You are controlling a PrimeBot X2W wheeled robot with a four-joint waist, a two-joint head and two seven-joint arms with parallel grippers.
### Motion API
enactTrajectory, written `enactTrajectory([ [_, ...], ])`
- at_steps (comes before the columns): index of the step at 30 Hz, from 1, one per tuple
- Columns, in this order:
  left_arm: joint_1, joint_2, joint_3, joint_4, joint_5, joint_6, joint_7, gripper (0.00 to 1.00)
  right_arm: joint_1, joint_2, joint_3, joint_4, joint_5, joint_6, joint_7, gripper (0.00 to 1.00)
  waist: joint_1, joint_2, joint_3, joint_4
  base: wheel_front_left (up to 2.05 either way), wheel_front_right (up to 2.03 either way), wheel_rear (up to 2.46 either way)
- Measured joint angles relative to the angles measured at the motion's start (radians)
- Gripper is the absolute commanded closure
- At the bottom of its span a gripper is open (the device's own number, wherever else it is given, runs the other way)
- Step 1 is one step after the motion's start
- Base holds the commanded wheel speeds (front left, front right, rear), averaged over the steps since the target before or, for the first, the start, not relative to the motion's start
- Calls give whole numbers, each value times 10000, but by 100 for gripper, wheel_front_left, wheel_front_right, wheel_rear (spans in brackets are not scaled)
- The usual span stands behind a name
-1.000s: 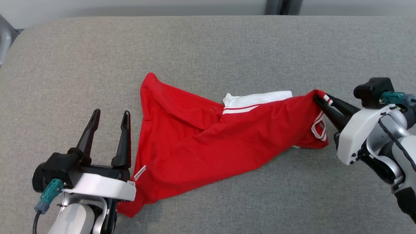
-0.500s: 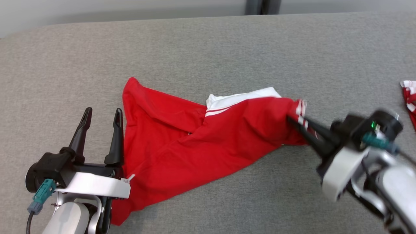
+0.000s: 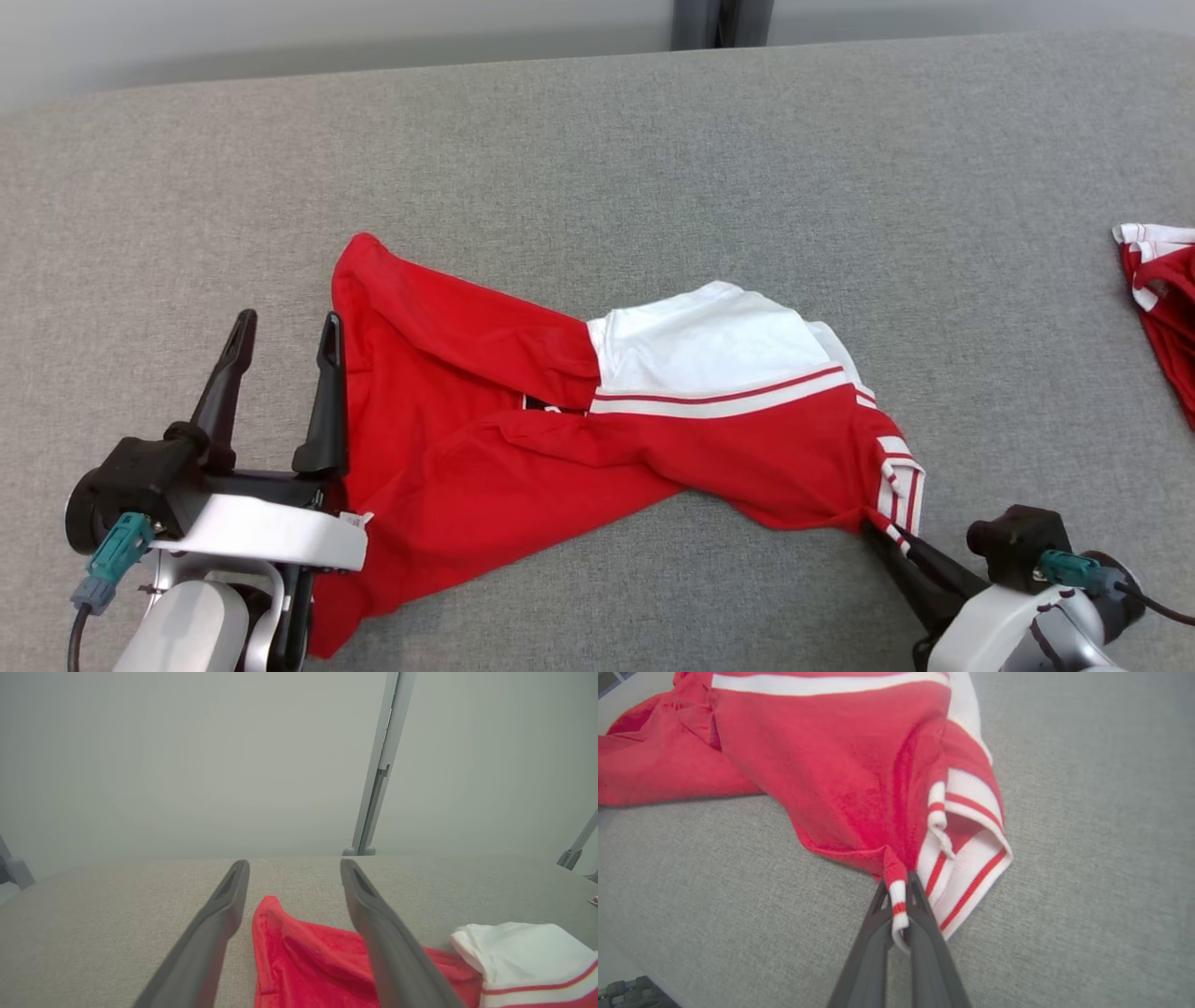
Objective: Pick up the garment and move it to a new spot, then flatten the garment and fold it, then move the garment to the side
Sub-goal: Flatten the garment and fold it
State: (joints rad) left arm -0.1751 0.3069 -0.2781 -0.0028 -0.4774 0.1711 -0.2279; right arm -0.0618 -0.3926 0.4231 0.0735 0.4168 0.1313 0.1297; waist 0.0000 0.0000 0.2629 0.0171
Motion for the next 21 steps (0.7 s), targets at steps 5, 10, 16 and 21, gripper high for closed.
enactTrajectory([
  [5, 31, 2, -21, 42, -42, 21, 29, 0, 7, 585, -276, 727, 253, -2, -625, 0, 0, 0, -132, 84, 0, 0, 0],
  [10, 157, 25, 13, 8, -69, 125, 13, 0, 105, 882, -915, 694, 493, -2, -1120, 0, 0, 0, -318, 112, 0, 0, 0],
  [16, 476, 59, 42, -65, -75, 299, 33, 0, 291, 1141, -1975, -278, 487, -4, -1496, 0, 0, 0, -679, 112, 0, 0, 0],
  [21, 720, 115, 84, -201, -75, 481, 50, 0, 275, 1365, -3003, -955, 159, -4, -1615, 0, 0, 0, -997, 116, 0, 0, 0],
])
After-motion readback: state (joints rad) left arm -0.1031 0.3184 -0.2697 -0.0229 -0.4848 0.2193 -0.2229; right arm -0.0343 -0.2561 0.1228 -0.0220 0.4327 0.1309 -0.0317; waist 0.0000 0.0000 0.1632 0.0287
